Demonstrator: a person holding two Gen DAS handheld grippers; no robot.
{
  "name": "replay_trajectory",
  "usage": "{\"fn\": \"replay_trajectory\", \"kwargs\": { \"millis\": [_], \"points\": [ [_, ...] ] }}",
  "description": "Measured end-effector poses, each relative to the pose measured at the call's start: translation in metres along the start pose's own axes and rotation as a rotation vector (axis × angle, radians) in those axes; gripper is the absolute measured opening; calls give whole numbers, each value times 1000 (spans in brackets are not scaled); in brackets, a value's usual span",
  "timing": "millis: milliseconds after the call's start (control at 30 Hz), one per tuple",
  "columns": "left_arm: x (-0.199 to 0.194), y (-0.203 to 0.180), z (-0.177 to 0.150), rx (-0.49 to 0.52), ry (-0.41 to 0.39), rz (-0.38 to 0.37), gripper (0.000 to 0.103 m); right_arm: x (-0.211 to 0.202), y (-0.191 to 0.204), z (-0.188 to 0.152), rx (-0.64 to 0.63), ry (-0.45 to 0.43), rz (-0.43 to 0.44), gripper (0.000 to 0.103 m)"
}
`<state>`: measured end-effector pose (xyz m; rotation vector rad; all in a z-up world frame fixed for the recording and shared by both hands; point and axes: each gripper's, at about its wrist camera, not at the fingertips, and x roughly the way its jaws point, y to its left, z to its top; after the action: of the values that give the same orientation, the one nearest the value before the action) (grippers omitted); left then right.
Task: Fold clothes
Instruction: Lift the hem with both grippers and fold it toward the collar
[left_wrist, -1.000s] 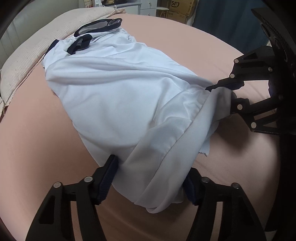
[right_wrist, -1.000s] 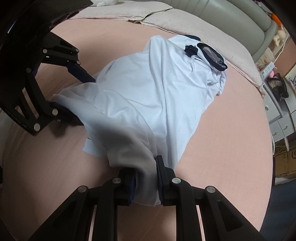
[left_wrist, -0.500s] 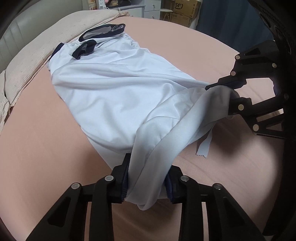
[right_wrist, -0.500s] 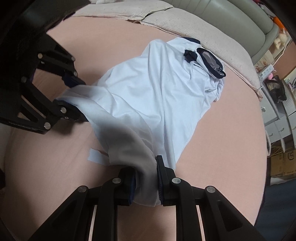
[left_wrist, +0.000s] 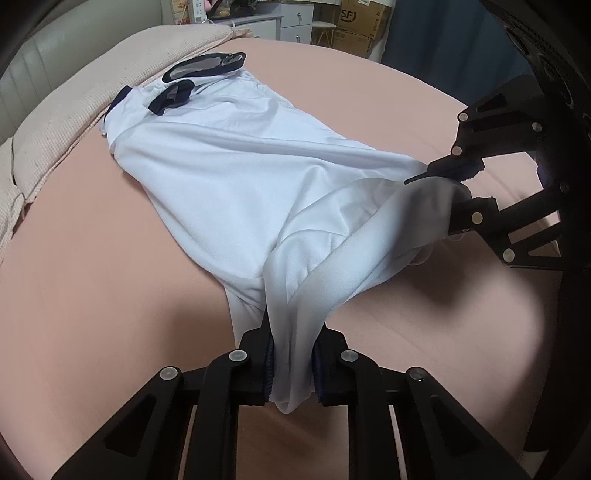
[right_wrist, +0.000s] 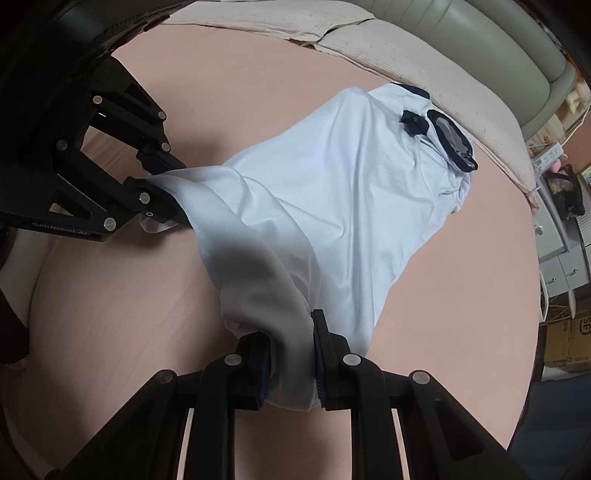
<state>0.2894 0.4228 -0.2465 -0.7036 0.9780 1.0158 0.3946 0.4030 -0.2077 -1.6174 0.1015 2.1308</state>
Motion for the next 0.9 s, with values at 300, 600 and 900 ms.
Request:
{"fn": "replay_trajectory", "kwargs": {
  "millis": [300,600,900],
  "points": [
    [-5,7,-11,6,37,-18,14,-2,6,1,-23,13,21,17],
    [-22,32,0,-101,37,-26,14,-10,-13,21,37,-35,-2,17],
    [-46,-2,-3,-101,19,-7,14,-16,-13,28,31,-45,-20,17]
  ]
}}
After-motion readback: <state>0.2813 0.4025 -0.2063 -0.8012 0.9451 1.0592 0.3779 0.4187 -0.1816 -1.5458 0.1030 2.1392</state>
